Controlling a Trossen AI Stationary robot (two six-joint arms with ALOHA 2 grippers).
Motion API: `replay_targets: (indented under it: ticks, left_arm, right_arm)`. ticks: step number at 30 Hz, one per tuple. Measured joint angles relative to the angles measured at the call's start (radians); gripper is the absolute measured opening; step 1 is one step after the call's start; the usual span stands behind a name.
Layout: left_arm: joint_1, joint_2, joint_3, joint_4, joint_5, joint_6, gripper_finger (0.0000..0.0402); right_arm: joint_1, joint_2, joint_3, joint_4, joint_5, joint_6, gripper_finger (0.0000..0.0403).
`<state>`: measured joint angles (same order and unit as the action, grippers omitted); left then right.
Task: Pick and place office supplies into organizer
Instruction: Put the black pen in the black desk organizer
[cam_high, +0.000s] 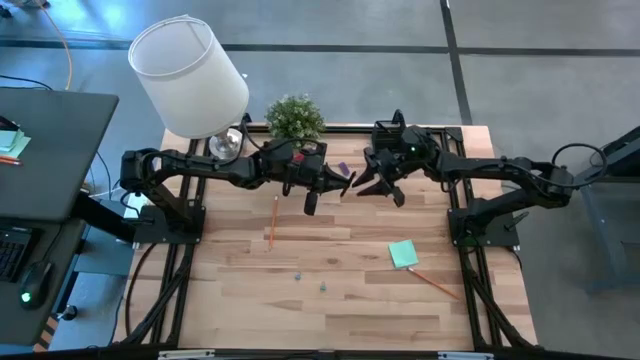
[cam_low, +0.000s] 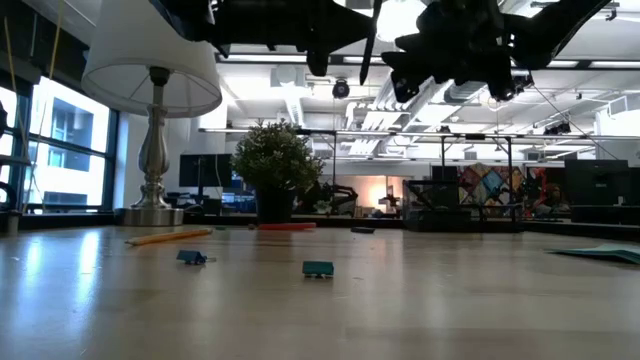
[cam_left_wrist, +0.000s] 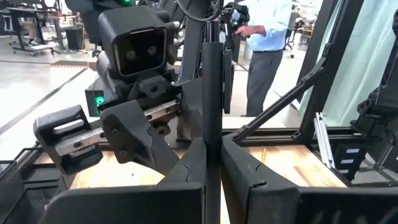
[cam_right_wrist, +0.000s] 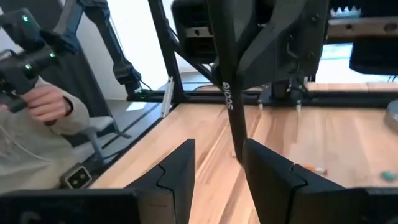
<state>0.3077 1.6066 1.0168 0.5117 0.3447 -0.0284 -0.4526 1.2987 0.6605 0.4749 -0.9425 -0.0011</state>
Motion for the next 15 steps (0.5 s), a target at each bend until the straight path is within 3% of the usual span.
replay_targets:
  ticks: [7, 15]
  left_arm:
    - [0.0, 0.0, 0.0, 0.012, 0.0, -0.001, 0.0005]
    - [0.0, 0.0, 0.0, 0.019, -0.01, 0.002, 0.0005]
  right_arm:
    - [0.069, 0.0, 0.0, 0.126, 0.017, 0.0, 0.0129]
    - [0.141, 0.0, -0.001, 0.183, 0.204, 0.0, 0.0129]
